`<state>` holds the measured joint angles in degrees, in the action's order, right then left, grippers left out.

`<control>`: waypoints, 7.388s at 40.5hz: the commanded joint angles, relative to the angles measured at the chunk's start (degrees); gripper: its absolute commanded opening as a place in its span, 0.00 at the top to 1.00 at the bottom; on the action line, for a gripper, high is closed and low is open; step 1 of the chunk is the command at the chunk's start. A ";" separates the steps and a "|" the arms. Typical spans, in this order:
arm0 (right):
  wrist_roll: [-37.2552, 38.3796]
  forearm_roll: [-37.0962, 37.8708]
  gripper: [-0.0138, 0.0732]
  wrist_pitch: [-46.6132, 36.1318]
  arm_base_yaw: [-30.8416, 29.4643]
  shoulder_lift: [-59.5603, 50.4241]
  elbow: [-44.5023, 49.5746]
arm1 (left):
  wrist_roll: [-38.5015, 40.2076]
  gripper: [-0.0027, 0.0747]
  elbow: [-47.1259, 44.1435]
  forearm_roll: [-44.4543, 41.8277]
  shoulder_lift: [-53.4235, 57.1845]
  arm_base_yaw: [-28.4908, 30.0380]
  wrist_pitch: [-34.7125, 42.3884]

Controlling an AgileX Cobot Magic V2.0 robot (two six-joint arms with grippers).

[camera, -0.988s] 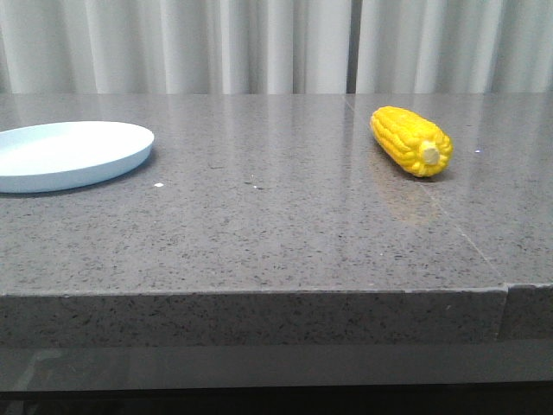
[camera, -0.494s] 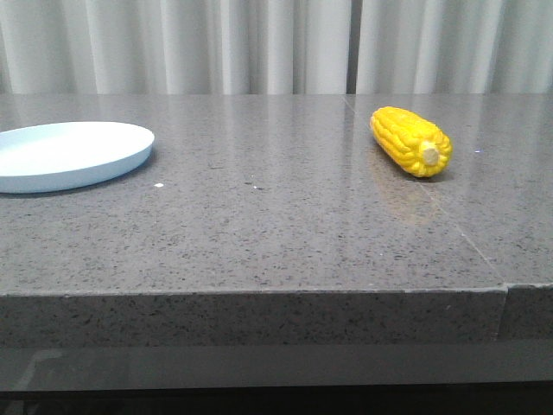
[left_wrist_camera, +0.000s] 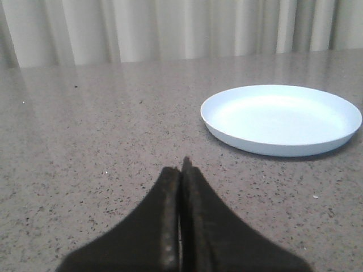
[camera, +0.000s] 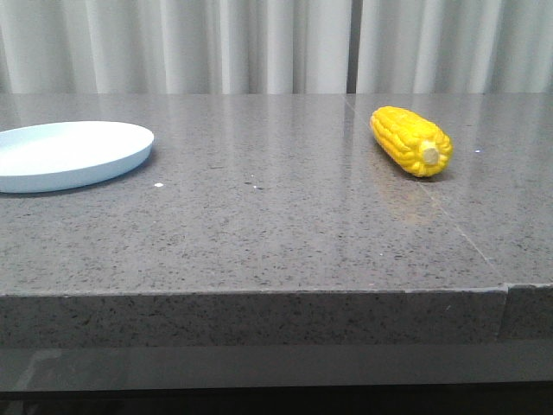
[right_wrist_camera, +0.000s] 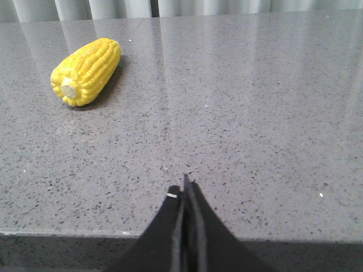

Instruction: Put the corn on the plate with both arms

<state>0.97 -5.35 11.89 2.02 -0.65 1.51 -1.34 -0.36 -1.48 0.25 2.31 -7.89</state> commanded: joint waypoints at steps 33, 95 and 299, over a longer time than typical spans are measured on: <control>-0.33 -0.55 0.98 7.99 -0.35 19.83 -34.95 | 0.48 0.99 27.28 3.21 -18.83 0.14 -2.50; -0.33 -0.55 0.16 7.23 -0.35 20.59 -35.06 | -0.06 0.17 62.70 4.82 -71.71 -2.39 -33.41; -0.33 -9.63 0.16 19.81 1.36 64.62 -56.42 | 9.33 0.99 25.13 -6.18 -5.06 -19.29 -14.29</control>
<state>0.97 -11.66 34.04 2.42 59.16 -49.93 7.36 23.45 -7.51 -4.22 -16.60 -26.62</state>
